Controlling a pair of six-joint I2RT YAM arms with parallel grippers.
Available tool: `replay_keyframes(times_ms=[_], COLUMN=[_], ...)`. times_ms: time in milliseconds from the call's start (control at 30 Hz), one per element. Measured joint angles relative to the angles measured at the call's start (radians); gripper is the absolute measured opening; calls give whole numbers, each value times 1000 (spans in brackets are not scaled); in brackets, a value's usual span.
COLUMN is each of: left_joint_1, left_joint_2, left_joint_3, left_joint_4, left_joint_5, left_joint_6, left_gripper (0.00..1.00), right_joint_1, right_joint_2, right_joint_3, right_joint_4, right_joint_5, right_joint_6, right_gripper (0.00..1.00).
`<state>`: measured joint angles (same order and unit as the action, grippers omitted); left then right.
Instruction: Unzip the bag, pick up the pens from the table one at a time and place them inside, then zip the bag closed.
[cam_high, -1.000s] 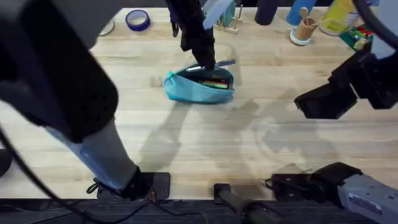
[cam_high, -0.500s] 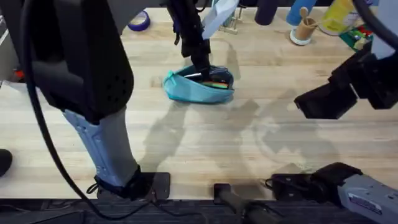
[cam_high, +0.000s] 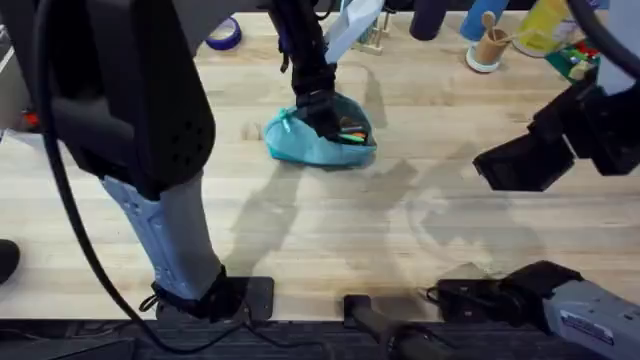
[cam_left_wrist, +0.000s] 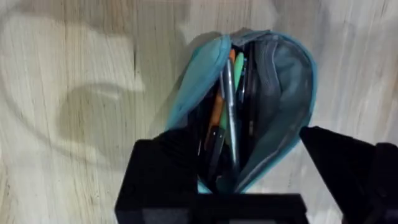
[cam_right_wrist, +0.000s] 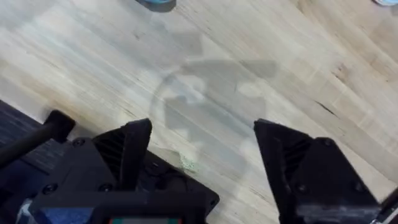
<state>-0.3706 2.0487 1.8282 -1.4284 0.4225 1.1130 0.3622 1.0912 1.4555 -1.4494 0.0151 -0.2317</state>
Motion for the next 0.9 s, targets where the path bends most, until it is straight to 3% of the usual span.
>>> replay_keyframes(times_ms=[267,600,733,900], left_joint_1=[0,6,30,99], left_joint_2=[-50,-342,-411,-465], left_joint_3=[0,0,0,0], left_joint_4=[7,19,57,63], left_joint_5=[-2,-28,-34,-30], left_joint_6=[-19,-39,-97,-149], left_gripper=[995,994,993,993], right_joint_1=[0,0,0,0], right_joint_2=[0,0,0,0], right_joint_3=[0,0,0,0], right_joint_4=[0,0,-10,-70], right_joint_5=[0,0,28,94], right_joint_6=[0,0,-13,-36], right_gripper=[998,998,998,998])
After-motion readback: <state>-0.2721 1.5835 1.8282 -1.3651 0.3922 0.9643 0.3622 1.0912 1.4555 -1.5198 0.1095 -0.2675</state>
